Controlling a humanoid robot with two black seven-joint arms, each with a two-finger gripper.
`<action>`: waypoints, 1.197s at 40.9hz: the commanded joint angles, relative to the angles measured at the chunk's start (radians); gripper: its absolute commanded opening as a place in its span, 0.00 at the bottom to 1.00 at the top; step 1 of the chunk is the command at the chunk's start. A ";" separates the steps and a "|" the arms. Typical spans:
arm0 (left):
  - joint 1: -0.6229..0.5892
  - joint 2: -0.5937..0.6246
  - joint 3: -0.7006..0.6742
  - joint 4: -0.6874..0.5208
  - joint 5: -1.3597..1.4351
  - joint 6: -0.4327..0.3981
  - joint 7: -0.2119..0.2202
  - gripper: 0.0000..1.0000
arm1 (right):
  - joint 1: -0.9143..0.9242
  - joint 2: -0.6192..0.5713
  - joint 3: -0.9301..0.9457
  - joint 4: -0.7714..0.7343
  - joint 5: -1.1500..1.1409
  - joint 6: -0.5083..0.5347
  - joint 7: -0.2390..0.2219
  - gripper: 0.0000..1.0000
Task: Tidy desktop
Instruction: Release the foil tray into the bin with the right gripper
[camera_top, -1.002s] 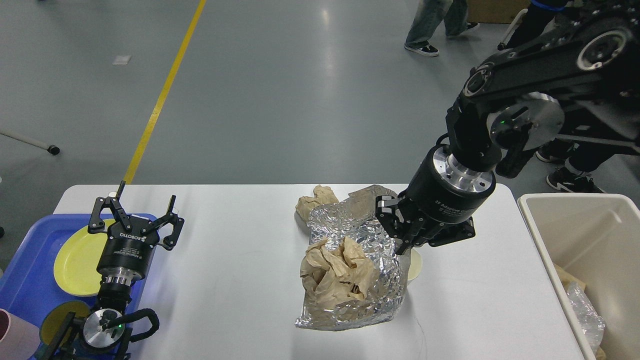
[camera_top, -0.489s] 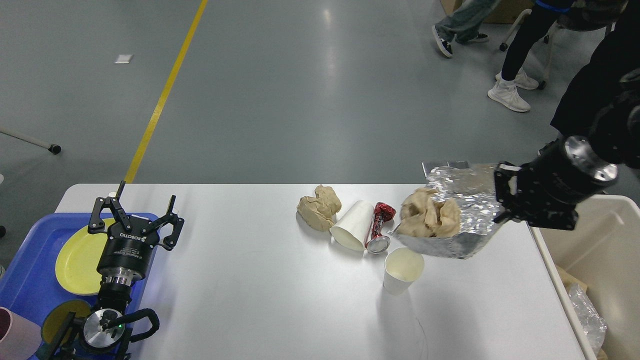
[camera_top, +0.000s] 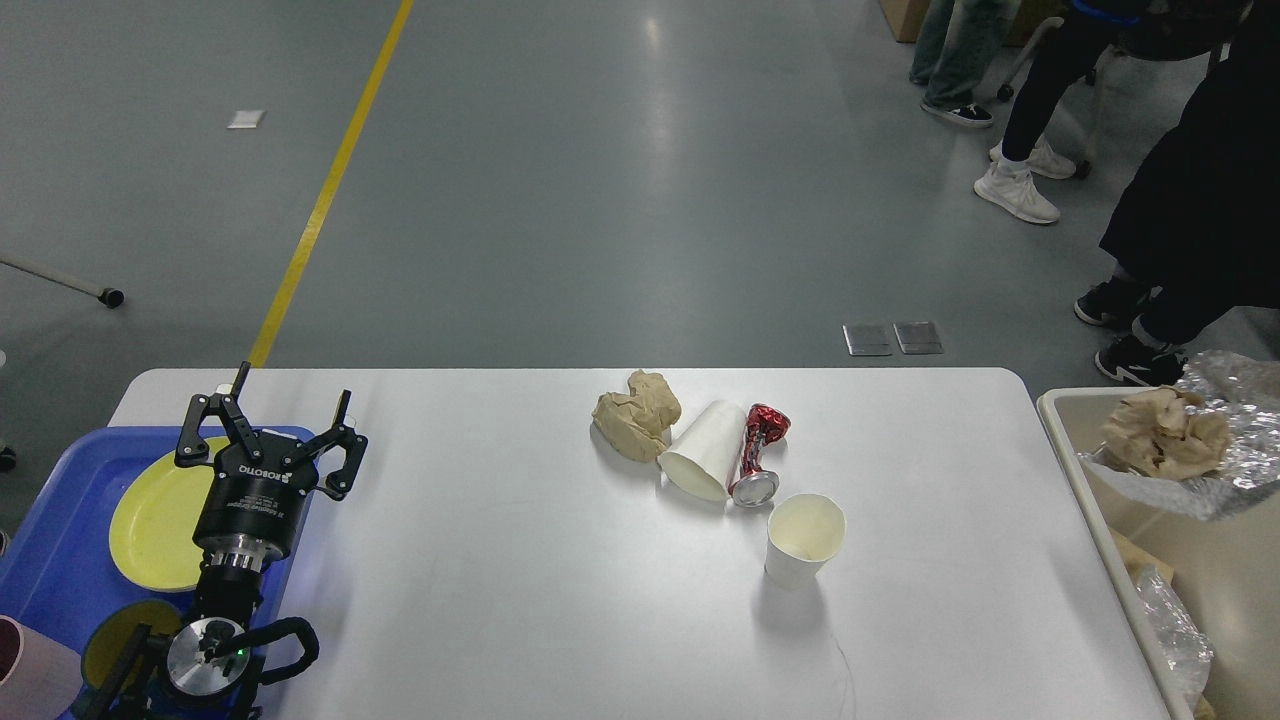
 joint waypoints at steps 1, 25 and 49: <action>0.000 0.000 0.000 0.001 0.000 0.000 0.000 0.96 | -0.234 0.011 0.114 -0.102 -0.003 -0.181 0.000 0.00; 0.000 0.000 0.000 -0.001 0.000 0.000 0.000 0.96 | -0.842 0.407 0.158 -0.576 -0.054 -0.577 0.017 0.00; 0.000 0.000 0.000 -0.001 0.000 0.000 0.001 0.96 | -0.866 0.479 0.151 -0.576 -0.085 -0.674 0.015 0.88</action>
